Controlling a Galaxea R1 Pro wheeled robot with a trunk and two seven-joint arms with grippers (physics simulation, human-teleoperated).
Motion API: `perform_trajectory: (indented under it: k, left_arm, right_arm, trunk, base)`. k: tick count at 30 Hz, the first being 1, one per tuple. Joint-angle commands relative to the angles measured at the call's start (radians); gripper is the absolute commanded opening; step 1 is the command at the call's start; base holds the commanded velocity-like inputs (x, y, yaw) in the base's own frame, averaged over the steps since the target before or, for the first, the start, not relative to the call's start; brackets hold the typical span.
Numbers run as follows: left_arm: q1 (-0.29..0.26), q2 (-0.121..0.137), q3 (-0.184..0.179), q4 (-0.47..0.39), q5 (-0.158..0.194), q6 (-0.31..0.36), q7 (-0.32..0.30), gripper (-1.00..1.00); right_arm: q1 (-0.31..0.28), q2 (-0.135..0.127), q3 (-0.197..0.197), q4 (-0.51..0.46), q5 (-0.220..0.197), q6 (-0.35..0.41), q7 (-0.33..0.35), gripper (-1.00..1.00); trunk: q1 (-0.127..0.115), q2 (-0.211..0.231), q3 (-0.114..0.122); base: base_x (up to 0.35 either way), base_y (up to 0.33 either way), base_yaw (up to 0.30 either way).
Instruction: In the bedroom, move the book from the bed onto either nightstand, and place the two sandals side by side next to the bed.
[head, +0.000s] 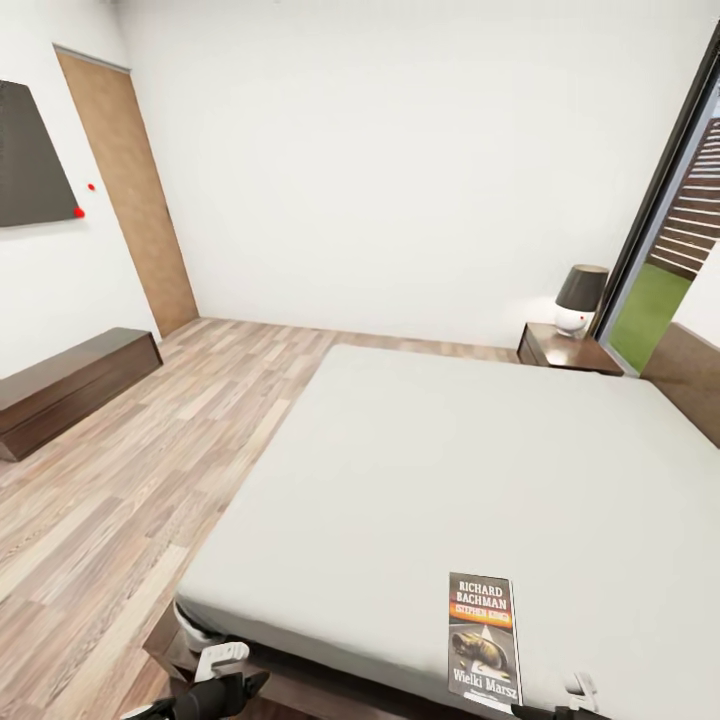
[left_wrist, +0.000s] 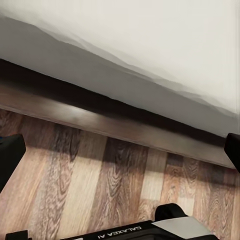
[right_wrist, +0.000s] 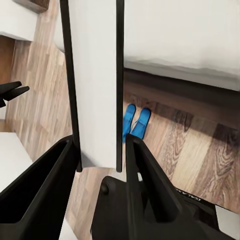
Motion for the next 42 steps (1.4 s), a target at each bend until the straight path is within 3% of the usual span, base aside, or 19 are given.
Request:
perform_trajectory:
  k: [1, 20, 42]
  left_arm:
    - [-0.001, 0.0, 0.007, 0.001, -0.011, -0.006, -0.002, 1.0]
    - [0.005, -0.002, 0.006, 0.001, -0.011, -0.007, -0.002, 1.0]
    - [0.019, -0.029, 0.006, 0.001, -0.011, -0.011, -0.002, 1.0]
  right_arm:
    - [-0.001, -0.001, 0.006, 0.0, -0.01, 0.011, 0.002, -1.0]
    - [-0.001, -0.001, 0.006, 0.001, -0.01, 0.01, 0.001, -1.0]
    - [-0.001, -0.001, 0.004, 0.001, -0.01, 0.011, 0.001, -1.0]
  trunk:
    - [0.0, -0.001, 0.0]
    - [0.0, -0.001, 0.031]
    - [0.0, -0.001, 0.066]
  base:
    - [0.0, 0.0, 0.0]
    - [0.0, 0.0, 0.0]
    - [0.0, 0.0, 0.0]
